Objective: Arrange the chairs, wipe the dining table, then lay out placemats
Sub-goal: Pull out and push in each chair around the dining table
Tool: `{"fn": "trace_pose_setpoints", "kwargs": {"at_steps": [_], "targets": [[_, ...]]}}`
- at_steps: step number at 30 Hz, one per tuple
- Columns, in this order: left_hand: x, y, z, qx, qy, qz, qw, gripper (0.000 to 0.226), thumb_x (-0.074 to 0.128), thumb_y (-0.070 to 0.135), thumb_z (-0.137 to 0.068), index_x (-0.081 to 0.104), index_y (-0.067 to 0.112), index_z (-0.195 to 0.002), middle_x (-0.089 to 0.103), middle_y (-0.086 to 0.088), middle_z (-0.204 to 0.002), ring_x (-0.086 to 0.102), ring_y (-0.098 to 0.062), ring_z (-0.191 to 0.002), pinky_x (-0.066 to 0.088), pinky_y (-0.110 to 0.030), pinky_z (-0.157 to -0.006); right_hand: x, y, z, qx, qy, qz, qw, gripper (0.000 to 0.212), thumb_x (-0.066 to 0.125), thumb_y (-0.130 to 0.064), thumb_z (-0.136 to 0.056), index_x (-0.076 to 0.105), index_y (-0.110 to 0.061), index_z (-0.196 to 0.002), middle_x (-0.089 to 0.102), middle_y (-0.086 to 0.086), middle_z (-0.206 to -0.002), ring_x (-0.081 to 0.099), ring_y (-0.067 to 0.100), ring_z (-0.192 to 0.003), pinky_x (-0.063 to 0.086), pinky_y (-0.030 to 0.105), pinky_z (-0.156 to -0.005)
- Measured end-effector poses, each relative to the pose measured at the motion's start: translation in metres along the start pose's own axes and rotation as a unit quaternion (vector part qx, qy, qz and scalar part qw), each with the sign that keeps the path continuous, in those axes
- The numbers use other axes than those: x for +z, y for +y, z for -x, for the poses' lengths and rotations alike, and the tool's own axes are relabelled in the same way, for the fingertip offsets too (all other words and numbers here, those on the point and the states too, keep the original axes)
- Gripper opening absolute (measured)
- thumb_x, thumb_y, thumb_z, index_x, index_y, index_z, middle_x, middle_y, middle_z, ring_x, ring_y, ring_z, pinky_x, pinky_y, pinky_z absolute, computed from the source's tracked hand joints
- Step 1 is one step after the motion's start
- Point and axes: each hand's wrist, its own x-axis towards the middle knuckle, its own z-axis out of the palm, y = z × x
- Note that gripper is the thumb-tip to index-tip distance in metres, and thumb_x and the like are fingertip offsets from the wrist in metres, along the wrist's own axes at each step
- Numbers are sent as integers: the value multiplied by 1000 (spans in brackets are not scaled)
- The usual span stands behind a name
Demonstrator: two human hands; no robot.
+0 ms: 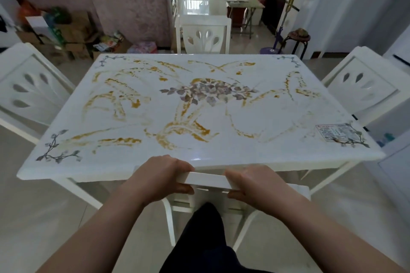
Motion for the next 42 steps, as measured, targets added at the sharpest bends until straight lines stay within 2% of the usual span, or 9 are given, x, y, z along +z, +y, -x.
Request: {"fn": "trace_pose_setpoints", "kwargs": {"at_steps": [6,9,13,18,23,27,32,36,42], "targets": [[8,15,21,-25,17,-6,1000,45,63,58,-79,54,49,-123,65,7,-100,59,-14,-93,34,-22,-68,-1,4,10,-35,23,-16,999,48,56,-41,-92,38,-33,-136,65,1,-98,61,24,-89,41,33,-71],[11,25,37,-38,35,-3,999,45,61,57,-82,50,52,-125,66,9,-107,58,-12,-100,32,-22,-69,-3,3,15,-59,17,-17,998,57,56,-41,-92,31,-38,-142,66,1,-98,61,24,-88,46,34,-73],[18,38,45,-48,46,-4,998,47,58,57,-84,47,50,-129,64,10,-114,57,-12,-105,31,-24,-71,-2,9,21,-70,15,-21,997,56,57,-40,-92,32,-39,-142,65,0,-99,61,23,-89,46,34,-74],[21,50,44,-54,54,-14,997,44,56,56,-85,48,50,-128,65,8,-112,57,-14,-104,32,-25,-73,0,18,23,-64,18,-7,998,49,58,-43,-90,38,-42,-135,64,-3,-95,61,20,-87,42,30,-71],[15,50,37,-56,49,-27,997,43,57,56,-85,49,51,-128,66,7,-109,58,-14,-101,28,-24,-68,6,20,22,-65,20,2,998,45,55,-43,-91,40,-35,-133,64,-2,-93,60,20,-83,43,31,-69],[12,44,33,-47,45,-15,998,41,61,55,-83,53,51,-124,68,9,-107,59,-12,-99,28,-22,-68,10,17,20,-65,24,4,998,44,53,-42,-93,37,-33,-133,63,0,-94,60,22,-83,35,30,-65],[16,32,33,-44,46,-3,998,43,61,56,-83,53,50,-125,68,10,-107,59,-12,-99,31,-22,-69,12,15,12,-63,29,4,998,44,54,-42,-92,38,-32,-132,64,1,-93,60,24,-83,44,34,-69],[28,27,36,-43,50,4,998,42,58,56,-84,52,50,-125,68,10,-108,60,-13,-101,32,-24,-71,17,14,8,-67,30,21,997,44,54,-44,-92,38,-34,-131,63,0,-91,60,23,-81,39,31,-65],[40,27,38,-35,55,11,998,42,58,55,-85,52,47,-125,66,12,-112,59,-12,-103,35,-25,-74,26,11,14,-60,21,18,998,41,55,-44,-91,40,-36,-128,64,-3,-89,61,21,-79,42,30,-65]]}}
